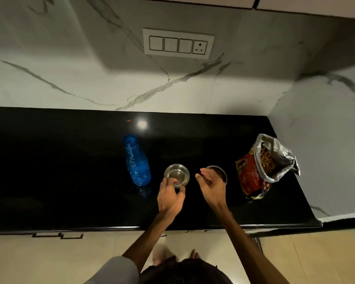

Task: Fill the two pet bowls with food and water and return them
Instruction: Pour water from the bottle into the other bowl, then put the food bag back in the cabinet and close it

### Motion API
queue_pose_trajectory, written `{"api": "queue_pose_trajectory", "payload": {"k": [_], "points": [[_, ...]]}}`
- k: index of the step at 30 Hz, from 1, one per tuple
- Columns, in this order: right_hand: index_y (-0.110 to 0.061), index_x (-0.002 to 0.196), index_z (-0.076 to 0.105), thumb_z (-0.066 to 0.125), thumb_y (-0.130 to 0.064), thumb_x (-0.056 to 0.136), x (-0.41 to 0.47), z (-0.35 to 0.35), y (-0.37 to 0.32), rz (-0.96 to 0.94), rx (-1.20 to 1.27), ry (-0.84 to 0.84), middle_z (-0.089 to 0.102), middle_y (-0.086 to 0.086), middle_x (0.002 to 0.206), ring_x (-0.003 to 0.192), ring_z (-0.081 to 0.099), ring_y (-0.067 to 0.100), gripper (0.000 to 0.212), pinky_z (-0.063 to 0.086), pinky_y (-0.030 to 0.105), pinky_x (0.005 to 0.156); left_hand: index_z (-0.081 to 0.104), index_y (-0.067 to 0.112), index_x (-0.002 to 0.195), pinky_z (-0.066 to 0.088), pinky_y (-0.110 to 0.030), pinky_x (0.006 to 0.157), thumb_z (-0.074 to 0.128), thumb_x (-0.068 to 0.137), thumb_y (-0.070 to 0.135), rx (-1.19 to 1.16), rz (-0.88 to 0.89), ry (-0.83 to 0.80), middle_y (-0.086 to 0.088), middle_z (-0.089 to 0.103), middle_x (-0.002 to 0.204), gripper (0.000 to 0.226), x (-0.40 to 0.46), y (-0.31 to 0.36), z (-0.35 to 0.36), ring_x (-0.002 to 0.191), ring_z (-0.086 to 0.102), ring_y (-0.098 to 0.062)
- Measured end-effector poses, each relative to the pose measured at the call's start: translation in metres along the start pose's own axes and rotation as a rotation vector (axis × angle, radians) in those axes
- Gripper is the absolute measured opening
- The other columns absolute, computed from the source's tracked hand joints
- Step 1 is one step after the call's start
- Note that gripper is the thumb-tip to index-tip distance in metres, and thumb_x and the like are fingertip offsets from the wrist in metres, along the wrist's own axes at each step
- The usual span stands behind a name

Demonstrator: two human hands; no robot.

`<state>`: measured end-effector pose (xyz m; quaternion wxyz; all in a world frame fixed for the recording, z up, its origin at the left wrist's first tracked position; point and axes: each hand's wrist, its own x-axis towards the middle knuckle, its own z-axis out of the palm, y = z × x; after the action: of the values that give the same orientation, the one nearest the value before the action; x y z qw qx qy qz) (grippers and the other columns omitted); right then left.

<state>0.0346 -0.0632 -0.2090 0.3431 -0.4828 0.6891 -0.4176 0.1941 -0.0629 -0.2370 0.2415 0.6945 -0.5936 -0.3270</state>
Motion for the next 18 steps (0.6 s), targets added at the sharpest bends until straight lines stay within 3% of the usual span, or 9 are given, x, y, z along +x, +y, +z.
{"api": "queue_pose_trajectory", "payload": {"k": [6, 9, 14, 18], "points": [[-0.026, 0.117, 0.072, 0.074, -0.029, 0.095, 0.004, -0.043, 0.016, 0.055, 0.047, 0.072, 0.074, -0.012, 0.113, 0.112, 0.067, 0.003, 0.022, 0.054, 0.027, 0.097, 0.062, 0.023, 0.12, 0.042, -0.025, 0.077, 0.063, 0.098, 0.041, 0.015, 0.077, -0.063, 0.004, 0.056, 0.128, 0.029, 0.001, 0.031, 0.018, 0.099, 0.063, -0.016], [-0.025, 0.116, 0.071, 0.074, -0.027, 0.096, 0.006, -0.062, 0.019, 0.047, 0.062, 0.098, 0.075, -0.011, 0.113, 0.112, 0.067, 0.0, 0.021, 0.056, 0.025, 0.094, 0.06, 0.026, 0.122, 0.048, -0.03, 0.076, 0.062, 0.098, 0.043, -0.002, 0.092, -0.086, 0.004, 0.057, 0.127, 0.029, 0.001, 0.047, 0.026, 0.094, 0.066, -0.017], [-0.023, 0.117, 0.072, 0.075, -0.024, 0.096, 0.014, -0.09, 0.016, 0.075, 0.125, 0.171, 0.076, -0.01, 0.109, 0.104, 0.069, -0.005, 0.021, 0.057, 0.022, 0.091, 0.063, 0.022, 0.118, 0.055, -0.037, 0.083, 0.067, 0.097, 0.038, -0.046, 0.178, -0.079, 0.004, 0.059, 0.119, 0.027, 0.004, 0.077, 0.037, 0.103, 0.063, -0.017], [-0.023, 0.116, 0.071, 0.074, -0.025, 0.097, 0.019, -0.113, 0.009, 0.085, 0.184, 0.211, 0.075, -0.01, 0.11, 0.102, 0.07, -0.003, 0.019, 0.057, 0.021, 0.088, 0.063, 0.024, 0.12, 0.05, -0.032, 0.093, 0.065, 0.097, 0.038, -0.039, 0.205, -0.119, 0.006, 0.058, 0.123, 0.027, 0.01, 0.099, 0.042, 0.115, 0.059, -0.015]]}}
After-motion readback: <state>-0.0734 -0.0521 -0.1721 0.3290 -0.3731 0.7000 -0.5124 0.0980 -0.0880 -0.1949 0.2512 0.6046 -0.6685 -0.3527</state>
